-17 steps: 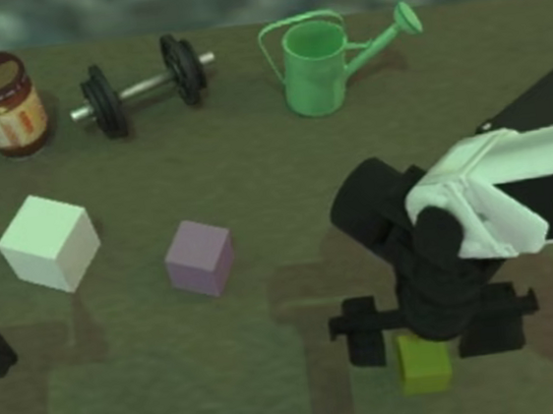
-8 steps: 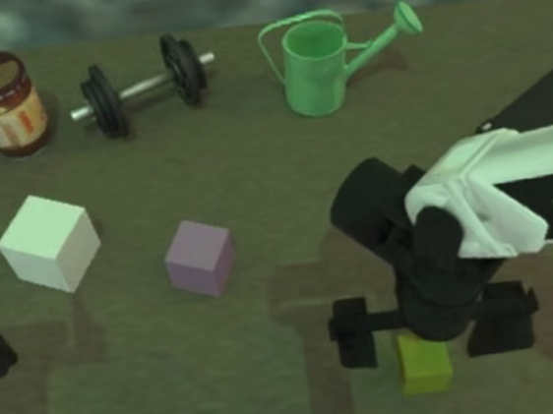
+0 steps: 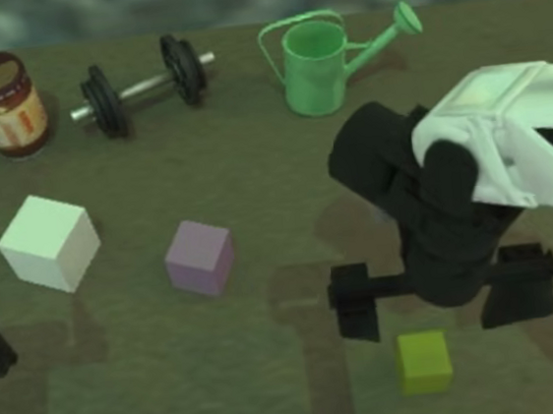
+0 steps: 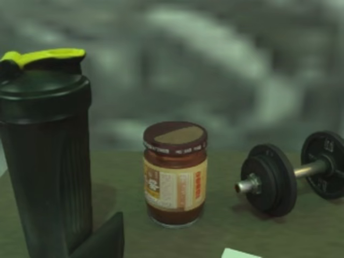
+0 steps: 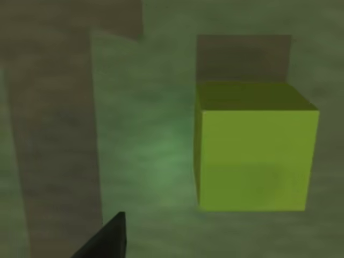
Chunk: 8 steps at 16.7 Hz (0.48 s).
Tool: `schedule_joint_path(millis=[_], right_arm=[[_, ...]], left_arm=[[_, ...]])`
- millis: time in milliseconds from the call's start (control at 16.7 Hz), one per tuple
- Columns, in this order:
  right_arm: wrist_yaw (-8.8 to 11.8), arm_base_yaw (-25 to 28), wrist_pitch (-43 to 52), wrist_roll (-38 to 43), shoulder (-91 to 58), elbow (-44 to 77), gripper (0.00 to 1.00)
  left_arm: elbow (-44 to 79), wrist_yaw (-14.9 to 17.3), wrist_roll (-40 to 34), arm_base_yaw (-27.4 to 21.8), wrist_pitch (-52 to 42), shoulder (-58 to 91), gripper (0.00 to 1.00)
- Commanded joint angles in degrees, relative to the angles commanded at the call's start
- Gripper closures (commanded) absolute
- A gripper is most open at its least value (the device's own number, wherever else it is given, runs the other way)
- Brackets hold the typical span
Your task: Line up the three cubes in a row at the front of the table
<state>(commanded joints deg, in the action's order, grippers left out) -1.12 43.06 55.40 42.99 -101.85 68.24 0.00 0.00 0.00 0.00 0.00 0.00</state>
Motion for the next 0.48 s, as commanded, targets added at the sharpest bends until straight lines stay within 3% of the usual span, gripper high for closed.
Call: schedule_joint_path(millis=[480], right_arm=[[0.0,-0.4,-0.3,-1.0,2.0,0.0,0.0]], left_arm=[[1.7,0.1,-0.1,-0.6,-1.2,1.7,0.0]])
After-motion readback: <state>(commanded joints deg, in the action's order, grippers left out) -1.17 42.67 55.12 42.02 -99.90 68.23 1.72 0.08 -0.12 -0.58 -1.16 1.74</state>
